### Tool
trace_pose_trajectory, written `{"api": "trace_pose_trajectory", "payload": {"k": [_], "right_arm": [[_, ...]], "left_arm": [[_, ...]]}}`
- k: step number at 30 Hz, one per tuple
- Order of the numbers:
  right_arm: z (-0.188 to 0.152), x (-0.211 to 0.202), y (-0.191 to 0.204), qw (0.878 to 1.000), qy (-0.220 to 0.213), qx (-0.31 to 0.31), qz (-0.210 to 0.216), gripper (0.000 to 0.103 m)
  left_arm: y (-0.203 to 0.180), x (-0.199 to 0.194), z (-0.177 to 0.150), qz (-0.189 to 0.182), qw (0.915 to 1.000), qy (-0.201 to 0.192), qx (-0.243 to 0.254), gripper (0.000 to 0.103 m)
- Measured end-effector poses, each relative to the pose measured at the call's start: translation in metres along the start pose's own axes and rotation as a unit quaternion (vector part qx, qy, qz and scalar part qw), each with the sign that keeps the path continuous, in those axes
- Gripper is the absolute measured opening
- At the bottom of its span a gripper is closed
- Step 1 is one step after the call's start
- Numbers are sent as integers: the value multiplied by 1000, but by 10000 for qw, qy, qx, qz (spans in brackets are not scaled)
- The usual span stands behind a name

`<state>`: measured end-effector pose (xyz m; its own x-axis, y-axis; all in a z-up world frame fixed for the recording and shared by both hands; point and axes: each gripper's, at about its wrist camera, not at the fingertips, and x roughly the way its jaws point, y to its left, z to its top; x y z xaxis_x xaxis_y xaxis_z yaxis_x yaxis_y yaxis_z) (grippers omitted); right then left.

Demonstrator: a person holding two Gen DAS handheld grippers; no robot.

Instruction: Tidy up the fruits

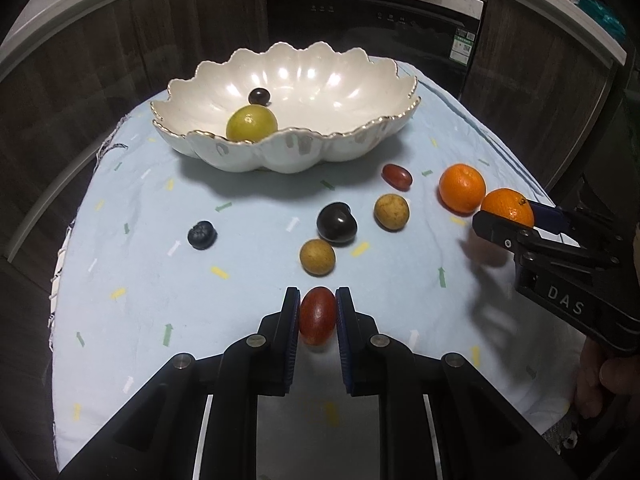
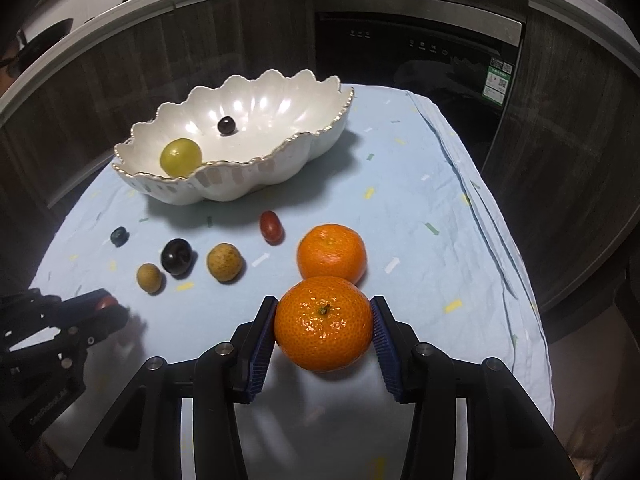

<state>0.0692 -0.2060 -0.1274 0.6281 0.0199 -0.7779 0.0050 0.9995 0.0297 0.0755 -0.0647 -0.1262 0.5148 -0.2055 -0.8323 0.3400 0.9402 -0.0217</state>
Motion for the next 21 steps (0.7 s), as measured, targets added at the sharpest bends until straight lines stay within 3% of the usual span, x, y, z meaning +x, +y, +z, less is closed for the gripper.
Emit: {"api": "trace_pose_trajectory", "payload": {"k": [21], "right_arm": [[27, -15, 21, 9999, -79, -112, 97, 47]], "left_arm": [[36, -13, 25, 168, 9985, -201, -475, 19]]}}
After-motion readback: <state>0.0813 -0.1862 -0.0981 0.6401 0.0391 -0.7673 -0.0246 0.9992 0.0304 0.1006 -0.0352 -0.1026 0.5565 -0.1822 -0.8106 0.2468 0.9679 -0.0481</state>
